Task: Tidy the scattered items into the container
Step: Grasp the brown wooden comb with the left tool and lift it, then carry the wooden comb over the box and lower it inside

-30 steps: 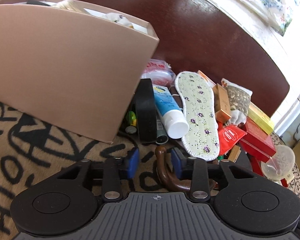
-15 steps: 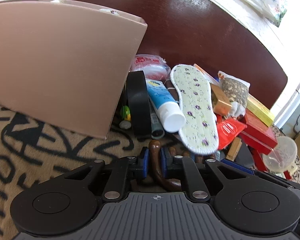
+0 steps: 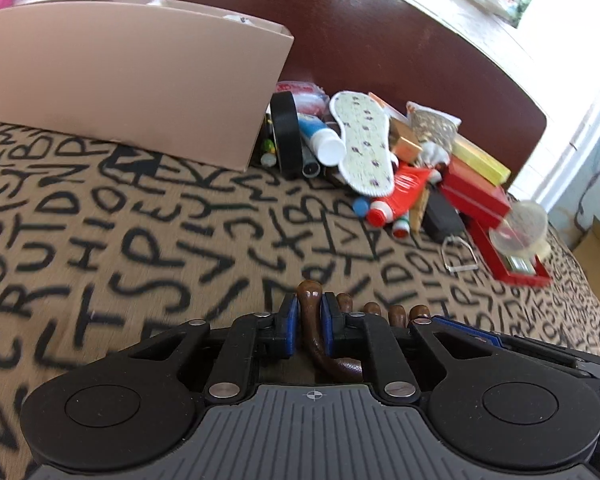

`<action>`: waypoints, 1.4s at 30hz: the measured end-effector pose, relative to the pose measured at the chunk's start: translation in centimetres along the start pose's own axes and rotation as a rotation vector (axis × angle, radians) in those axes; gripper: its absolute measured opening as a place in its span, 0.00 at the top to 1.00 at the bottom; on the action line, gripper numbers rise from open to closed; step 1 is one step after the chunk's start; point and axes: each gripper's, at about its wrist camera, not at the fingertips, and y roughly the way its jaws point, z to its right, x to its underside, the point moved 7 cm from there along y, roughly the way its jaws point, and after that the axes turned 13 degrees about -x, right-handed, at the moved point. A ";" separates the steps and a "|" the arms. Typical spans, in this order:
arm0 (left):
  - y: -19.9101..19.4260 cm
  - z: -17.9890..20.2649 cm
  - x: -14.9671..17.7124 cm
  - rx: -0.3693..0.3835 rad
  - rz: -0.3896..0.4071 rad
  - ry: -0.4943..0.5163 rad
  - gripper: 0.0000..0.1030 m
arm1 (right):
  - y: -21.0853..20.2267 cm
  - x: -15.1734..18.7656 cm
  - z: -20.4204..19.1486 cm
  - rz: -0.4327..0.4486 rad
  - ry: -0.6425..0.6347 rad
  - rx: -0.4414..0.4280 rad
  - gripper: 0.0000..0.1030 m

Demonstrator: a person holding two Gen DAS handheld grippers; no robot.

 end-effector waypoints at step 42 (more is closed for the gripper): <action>-2.8 -1.5 0.0 0.016 0.059 -0.068 0.76 | 0.3 -0.8 -2.6 0.062 0.026 0.111 0.85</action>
